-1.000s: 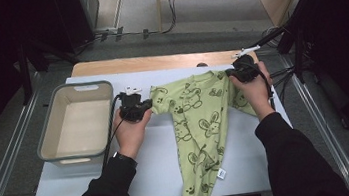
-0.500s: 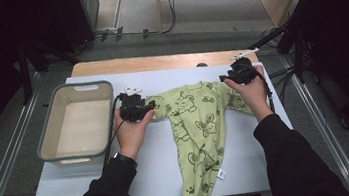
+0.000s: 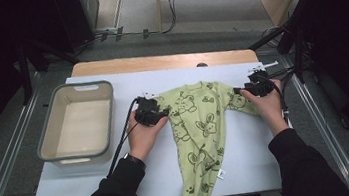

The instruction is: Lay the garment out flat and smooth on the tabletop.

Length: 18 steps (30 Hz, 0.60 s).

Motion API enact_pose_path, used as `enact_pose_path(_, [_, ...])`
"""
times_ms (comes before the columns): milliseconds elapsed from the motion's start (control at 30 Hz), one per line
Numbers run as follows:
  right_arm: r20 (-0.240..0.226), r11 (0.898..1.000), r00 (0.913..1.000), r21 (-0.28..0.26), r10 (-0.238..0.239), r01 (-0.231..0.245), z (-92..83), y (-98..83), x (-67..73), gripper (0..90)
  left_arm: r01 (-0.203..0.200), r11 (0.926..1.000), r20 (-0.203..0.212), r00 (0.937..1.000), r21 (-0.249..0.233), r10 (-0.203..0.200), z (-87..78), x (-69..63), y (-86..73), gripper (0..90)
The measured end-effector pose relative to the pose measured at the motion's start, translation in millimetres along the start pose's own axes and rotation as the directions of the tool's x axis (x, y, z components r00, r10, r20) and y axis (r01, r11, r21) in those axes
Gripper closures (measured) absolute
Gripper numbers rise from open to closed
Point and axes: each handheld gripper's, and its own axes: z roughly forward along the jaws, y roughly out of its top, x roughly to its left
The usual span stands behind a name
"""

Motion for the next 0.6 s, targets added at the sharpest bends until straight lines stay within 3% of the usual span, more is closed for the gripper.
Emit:
enact_pose_path(100, [0.003,1.0,1.0,0.022,0.0,0.0,6.5,-0.9,0.0,37.5,-0.012,0.9999,-0.002,0.9999,0.009,0.012,-1.3,2.5,0.3,64.8])
enact_pose_path(233, [0.015,0.999,0.9999,0.047,0.004,-0.005,16.9,-4.5,1.0,37.7,-0.031,0.9994,-0.016,0.9994,0.017,0.031,-9.9,8.1,0.7,81.3])
enact_pose_path(333, [0.034,0.999,0.9994,0.037,-0.011,0.01,18.2,-5.4,1.7,42.4,-0.013,0.9998,-0.046,0.9989,-0.017,0.013,-21.9,13.2,0.2,84.7])
enact_pose_path(433, [0.061,0.998,0.9973,0.044,-0.041,0.038,17.7,-6.2,2.7,52.6,0.001,0.9985,-0.069,0.9976,-0.055,-0.005,-33.9,18.6,-0.1,84.7])
enact_pose_path(567, [0.041,0.997,0.9977,0.049,-0.054,0.052,14.7,-7.6,1.7,85.6,0.014,0.9973,-0.076,0.9969,-0.072,-0.019,-41.0,22.9,0.1,84.7])
enact_pose_path(600, [0.042,0.996,0.9969,0.056,-0.067,0.064,14.2,-7.2,2.8,86.6,0.022,0.9968,-0.071,0.9971,-0.077,-0.028,-41.4,23.3,0.2,84.7])
